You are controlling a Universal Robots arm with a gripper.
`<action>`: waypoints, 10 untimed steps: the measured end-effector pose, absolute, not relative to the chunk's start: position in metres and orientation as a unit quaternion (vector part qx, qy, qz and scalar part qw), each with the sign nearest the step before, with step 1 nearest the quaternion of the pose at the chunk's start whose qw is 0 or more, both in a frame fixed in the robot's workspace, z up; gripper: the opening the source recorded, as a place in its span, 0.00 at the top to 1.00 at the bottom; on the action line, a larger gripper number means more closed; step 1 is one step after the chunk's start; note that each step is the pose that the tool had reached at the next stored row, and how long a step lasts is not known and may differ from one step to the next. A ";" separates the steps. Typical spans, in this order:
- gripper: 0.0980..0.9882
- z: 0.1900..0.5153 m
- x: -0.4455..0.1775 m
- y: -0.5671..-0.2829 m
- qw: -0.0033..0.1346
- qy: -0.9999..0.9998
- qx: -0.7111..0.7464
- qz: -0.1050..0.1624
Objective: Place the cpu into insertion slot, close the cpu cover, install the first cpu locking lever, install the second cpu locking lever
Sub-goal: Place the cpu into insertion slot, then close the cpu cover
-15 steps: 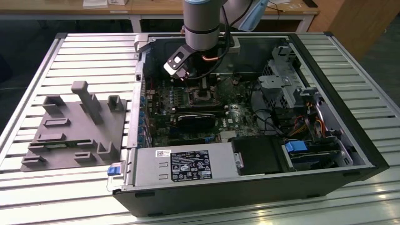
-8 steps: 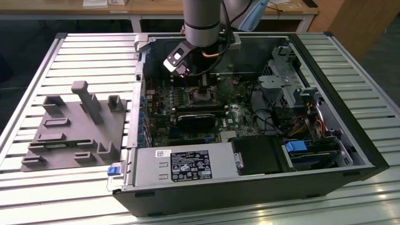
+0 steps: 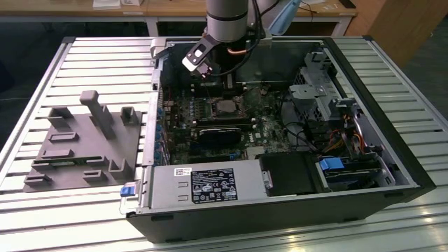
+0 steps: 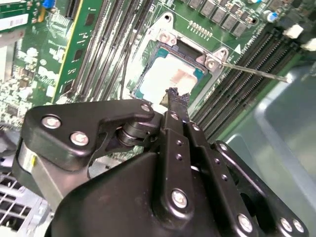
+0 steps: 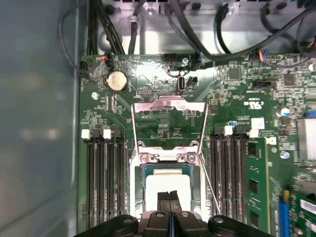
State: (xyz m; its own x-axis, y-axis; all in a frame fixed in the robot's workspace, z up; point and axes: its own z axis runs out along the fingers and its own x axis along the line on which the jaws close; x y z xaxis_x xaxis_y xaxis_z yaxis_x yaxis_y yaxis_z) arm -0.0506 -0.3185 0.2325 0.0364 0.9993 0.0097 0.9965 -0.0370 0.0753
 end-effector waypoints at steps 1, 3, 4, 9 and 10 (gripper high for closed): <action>1.00 0.235 -0.051 -0.318 0.024 0.693 0.719 0.030; 1.00 0.244 -0.051 -0.318 0.024 0.693 0.719 0.030; 1.00 0.247 -0.051 -0.318 0.024 0.693 0.719 0.030; 1.00 0.247 -0.051 -0.318 0.023 0.693 0.719 0.030; 1.00 0.247 -0.051 -0.318 0.023 0.693 0.719 0.030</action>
